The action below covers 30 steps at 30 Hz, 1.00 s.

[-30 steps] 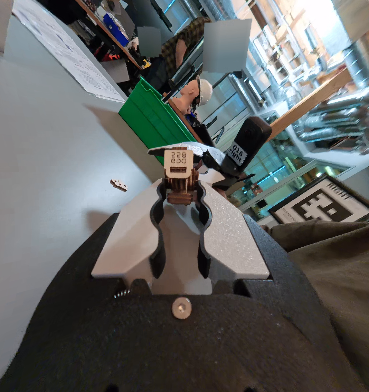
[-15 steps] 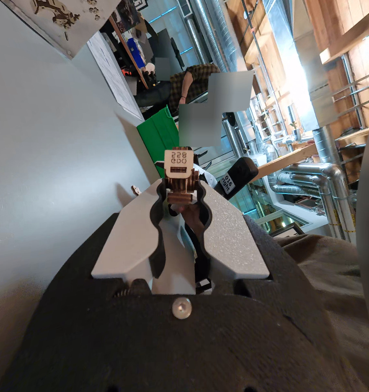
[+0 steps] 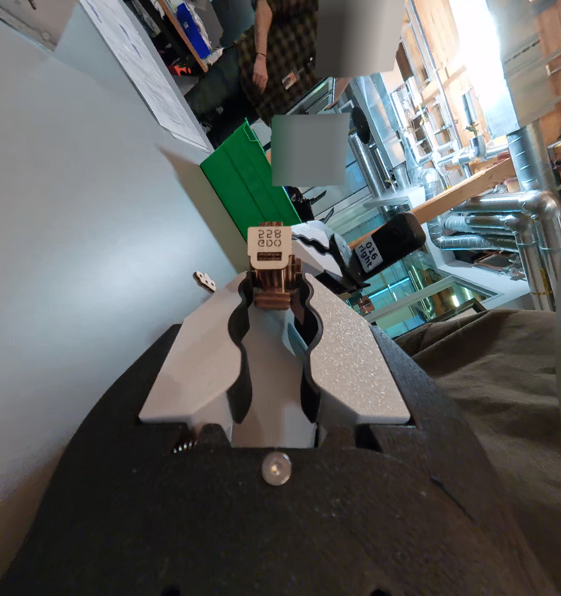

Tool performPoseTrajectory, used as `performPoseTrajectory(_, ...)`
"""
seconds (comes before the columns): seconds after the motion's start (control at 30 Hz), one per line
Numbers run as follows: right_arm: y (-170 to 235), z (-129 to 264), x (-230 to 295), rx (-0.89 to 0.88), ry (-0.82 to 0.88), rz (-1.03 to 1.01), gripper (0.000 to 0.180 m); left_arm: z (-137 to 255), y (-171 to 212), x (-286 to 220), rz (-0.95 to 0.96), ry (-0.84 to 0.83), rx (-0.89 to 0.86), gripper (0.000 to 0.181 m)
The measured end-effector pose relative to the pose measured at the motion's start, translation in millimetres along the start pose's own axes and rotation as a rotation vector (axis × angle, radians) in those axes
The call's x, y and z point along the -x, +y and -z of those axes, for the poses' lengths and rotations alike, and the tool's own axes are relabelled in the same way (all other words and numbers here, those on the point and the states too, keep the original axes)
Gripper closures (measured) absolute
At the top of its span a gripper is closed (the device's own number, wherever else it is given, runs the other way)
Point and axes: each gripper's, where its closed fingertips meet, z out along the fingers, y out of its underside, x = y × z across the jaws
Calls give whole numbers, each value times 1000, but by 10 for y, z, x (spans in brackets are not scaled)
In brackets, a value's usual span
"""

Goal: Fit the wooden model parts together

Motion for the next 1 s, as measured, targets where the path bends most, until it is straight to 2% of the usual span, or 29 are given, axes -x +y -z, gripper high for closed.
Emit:
performPoseTrajectory(0.07,-62,29,-27,-17,63,72,180,-1,28,-46,-11,4,5,156)
performPoseTrajectory(0.17,-132,63,-36,-56,135,110,157,2,52,-184,-44,29,12,156)
performPoseTrajectory(0.33,-165,85,71,-77,128,93,127,53,166,-337,-90,46,54,156)
performPoseTrajectory(0.6,-169,135,-2,-102,145,31,133,15,230,-370,18,109,64,156)
performPoseTrajectory(0.83,-94,126,-53,-85,120,-93,133,29,213,-362,-17,88,69,155)
performPoseTrajectory(1.0,17,108,-119,-51,103,-162,132,-5,262,-367,26,113,95,155)
